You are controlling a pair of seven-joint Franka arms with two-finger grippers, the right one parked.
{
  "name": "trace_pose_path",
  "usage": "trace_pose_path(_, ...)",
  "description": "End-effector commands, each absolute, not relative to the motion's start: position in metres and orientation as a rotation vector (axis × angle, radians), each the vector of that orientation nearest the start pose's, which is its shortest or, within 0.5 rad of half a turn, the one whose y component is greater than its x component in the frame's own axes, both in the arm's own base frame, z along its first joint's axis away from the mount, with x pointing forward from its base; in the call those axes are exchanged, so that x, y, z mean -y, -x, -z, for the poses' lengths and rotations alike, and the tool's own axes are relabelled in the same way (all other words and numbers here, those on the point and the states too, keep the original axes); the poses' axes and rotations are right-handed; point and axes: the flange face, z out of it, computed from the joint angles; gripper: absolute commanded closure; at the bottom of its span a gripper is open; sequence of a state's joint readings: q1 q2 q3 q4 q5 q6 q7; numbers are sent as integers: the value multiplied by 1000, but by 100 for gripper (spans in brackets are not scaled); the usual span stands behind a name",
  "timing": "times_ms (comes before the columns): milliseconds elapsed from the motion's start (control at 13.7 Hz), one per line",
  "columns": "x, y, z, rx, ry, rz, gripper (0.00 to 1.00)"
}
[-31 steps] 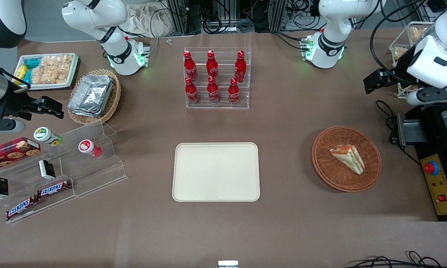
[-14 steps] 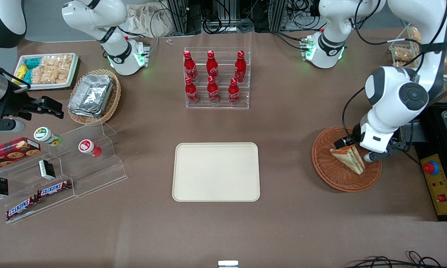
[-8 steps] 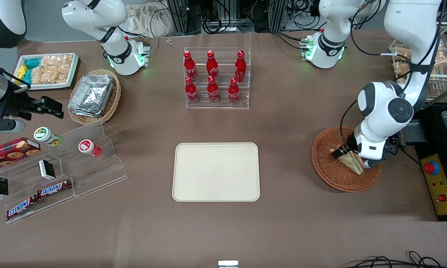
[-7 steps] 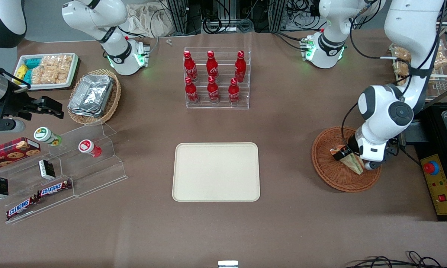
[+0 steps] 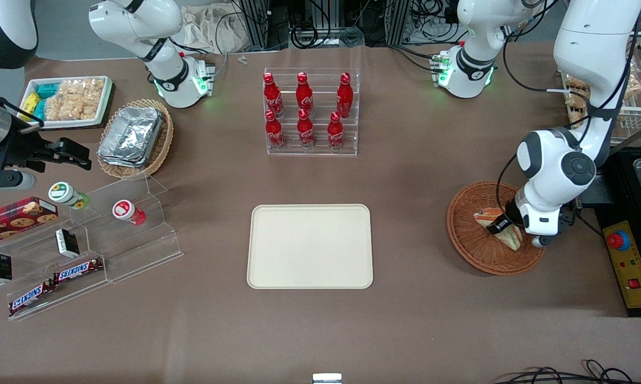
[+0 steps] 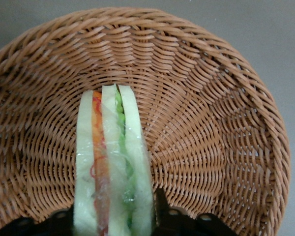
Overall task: Place sandwich from basket to tray
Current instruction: 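Lower the left gripper and close it on the wrapped sandwich, then lift the sandwich and carry it with the left gripper to the white tray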
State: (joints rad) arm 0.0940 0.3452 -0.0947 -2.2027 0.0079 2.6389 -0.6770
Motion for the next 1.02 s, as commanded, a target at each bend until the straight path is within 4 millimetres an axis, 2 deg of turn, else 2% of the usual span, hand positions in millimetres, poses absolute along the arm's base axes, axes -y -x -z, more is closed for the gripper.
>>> trace_pose_path(0, -3, -570, -251, 1085, 3007, 186, 100)
trace_pose_path(220, 9, -583, -315, 1057, 3018, 206, 100)
trace_pose_path(293, 28, -589, -339, 1017, 3032, 163, 100)
trace_pose_path(439, 81, -600, -380, 921, 3068, 61, 100)
trace_pose_path(512, 112, -601, -394, 840, 3093, 31, 100)
trace_pose_path(659, 183, -596, -401, 646, 3165, 26, 100)
trace_pose_path(805, 247, -592, -395, 486, 3221, 17, 100)
trace_pose_path(951, 310, -596, -380, 348, 3271, -6, 100)
